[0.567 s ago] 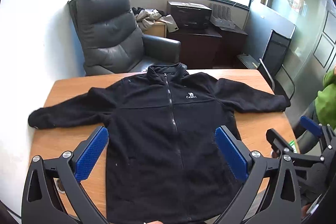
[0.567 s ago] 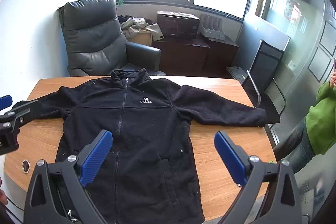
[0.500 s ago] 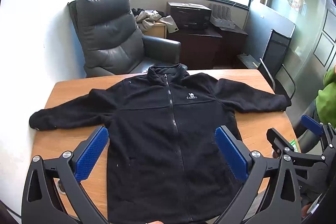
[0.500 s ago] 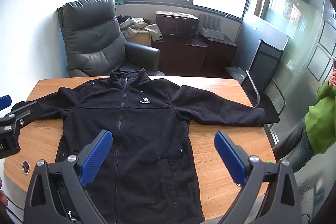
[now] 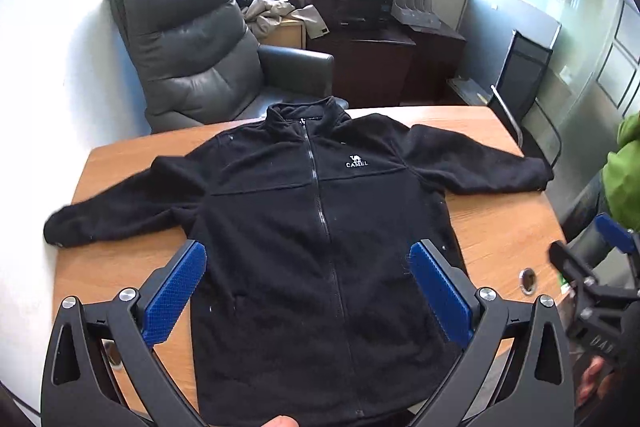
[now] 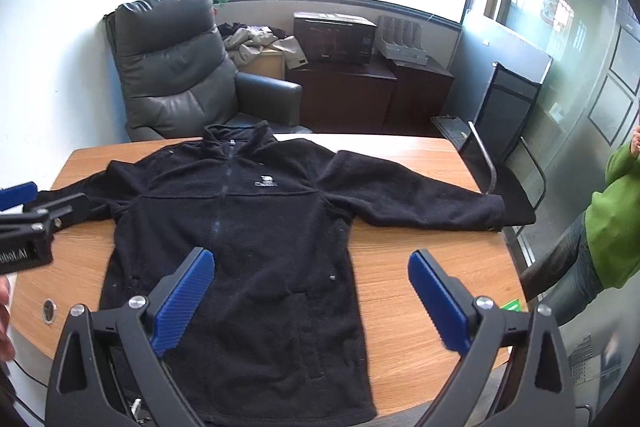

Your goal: Fold clothes

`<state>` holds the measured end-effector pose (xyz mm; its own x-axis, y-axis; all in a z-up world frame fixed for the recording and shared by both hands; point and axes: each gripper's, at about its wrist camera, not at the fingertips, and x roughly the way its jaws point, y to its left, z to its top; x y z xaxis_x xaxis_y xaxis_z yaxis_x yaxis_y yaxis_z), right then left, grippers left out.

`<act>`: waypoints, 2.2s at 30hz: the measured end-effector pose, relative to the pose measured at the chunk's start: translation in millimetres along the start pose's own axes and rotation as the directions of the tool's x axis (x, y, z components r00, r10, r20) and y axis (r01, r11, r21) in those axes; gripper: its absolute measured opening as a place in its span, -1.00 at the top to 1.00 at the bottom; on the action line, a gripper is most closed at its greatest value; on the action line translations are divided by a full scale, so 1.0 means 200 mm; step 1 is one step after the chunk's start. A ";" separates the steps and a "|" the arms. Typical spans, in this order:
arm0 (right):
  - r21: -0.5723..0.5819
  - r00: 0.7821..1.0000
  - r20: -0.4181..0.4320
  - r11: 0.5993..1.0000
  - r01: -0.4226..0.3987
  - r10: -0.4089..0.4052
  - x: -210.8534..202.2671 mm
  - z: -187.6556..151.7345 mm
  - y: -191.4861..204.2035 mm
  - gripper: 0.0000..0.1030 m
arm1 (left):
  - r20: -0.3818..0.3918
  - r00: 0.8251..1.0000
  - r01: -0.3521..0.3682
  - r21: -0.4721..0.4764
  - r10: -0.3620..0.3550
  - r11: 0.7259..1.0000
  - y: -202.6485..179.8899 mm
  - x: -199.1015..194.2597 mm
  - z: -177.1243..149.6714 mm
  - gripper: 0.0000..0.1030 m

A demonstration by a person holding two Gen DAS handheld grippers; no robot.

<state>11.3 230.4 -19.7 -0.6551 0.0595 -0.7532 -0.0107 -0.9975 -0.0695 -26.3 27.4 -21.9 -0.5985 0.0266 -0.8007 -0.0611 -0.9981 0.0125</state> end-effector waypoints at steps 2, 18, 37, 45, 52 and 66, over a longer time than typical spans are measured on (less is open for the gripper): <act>0.030 1.000 -0.012 0.999 -0.010 0.010 0.05 -0.01 -0.10 -0.95 | 0.000 1.000 0.005 0.020 -0.005 1.000 -0.07 0.05 0.01 -1.00; -0.041 0.996 -0.089 0.999 -0.033 0.029 0.57 0.30 -0.35 -0.95 | -0.072 0.992 -0.107 -0.061 0.103 0.992 -0.47 0.31 0.28 -1.00; 0.017 0.981 -0.175 0.996 -0.085 0.086 1.97 0.21 -1.32 -0.93 | -0.137 0.972 0.215 0.183 -0.192 0.959 -1.22 1.81 0.43 -1.00; 0.061 0.981 -0.188 0.997 -0.035 0.046 1.99 0.11 -1.36 -0.91 | -0.116 0.993 0.036 0.157 -0.018 0.987 -1.26 1.78 0.45 -1.00; 0.114 0.995 -0.094 0.993 -0.019 0.030 1.59 0.27 -1.26 -0.91 | -0.024 0.987 -0.155 0.147 0.160 0.977 -1.27 1.36 0.56 -1.00; 0.019 0.986 -0.165 1.000 0.003 0.000 2.10 0.13 -1.56 -0.92 | -0.037 0.996 -0.064 0.266 0.076 0.962 -1.45 1.73 0.61 -1.00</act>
<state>-280.1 566.3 -297.5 -0.5211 0.0647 -0.8510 -0.0267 -0.9979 -0.0595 -313.4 332.9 -229.4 -0.5713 -0.0516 -0.8191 -0.2336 -0.9465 0.2226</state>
